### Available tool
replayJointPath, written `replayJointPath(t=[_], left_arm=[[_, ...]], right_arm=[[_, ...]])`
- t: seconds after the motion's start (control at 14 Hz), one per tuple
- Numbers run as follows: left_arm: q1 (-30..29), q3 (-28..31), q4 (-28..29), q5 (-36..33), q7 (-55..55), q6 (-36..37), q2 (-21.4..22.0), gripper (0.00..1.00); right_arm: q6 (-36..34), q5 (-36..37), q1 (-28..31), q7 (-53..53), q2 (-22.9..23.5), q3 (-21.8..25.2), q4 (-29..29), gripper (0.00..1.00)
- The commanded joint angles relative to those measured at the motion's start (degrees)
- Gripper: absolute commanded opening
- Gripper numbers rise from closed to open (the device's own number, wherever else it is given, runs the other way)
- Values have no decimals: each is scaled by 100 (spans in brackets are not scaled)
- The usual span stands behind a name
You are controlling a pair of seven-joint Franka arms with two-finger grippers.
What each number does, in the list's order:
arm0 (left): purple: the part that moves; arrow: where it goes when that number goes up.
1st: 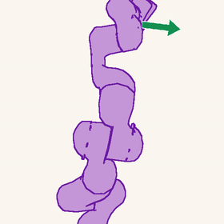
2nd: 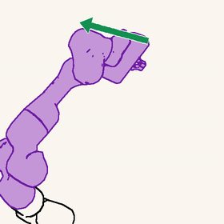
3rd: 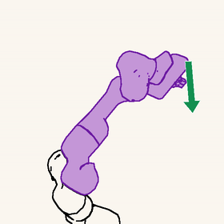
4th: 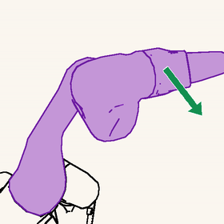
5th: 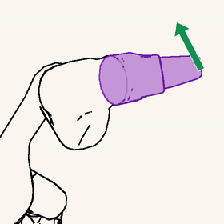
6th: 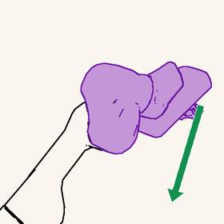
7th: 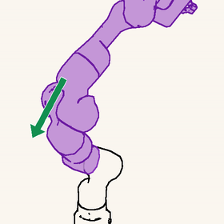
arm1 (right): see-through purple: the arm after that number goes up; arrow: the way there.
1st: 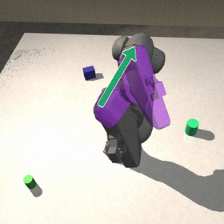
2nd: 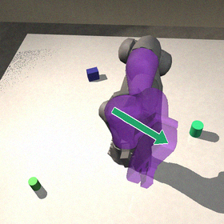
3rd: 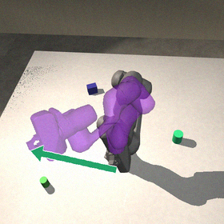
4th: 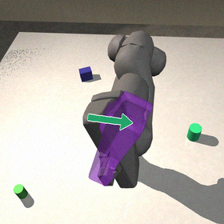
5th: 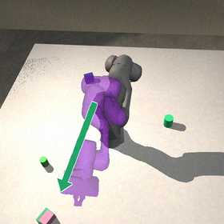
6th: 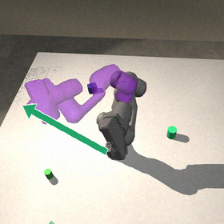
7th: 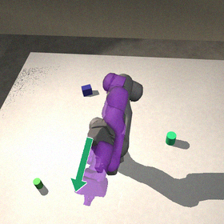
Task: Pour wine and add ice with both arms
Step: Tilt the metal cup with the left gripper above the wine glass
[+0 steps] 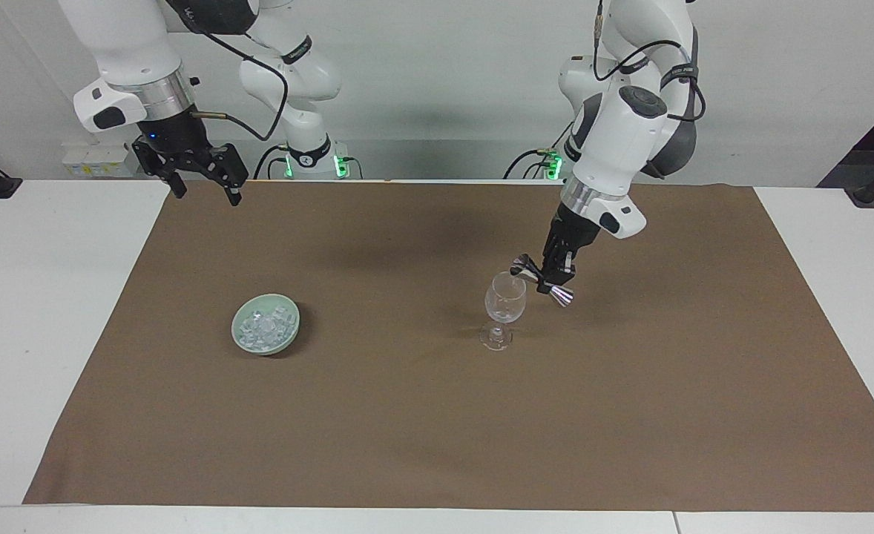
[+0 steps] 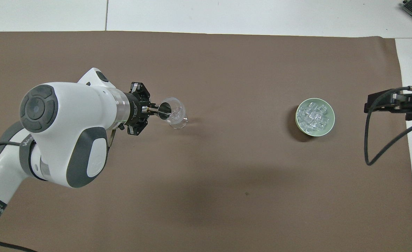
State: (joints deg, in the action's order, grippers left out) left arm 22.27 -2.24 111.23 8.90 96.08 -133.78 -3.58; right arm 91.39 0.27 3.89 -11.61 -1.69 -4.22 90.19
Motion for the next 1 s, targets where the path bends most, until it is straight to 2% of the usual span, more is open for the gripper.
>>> replayJointPath(t=[0.0,0.36,0.93], left_arm=[[155,75,-75,-240,183,-78,-3,0],[207,75,-128,-635,307,-87,-12,0],[243,75,-128,-644,632,-306,-170,0]], right_arm=[[-60,-133,51,-26,-7,-26,-10,100],[-60,-133,51,-26,-7,-26,-10,100],[-60,-133,51,-26,-7,-26,-10,100]])
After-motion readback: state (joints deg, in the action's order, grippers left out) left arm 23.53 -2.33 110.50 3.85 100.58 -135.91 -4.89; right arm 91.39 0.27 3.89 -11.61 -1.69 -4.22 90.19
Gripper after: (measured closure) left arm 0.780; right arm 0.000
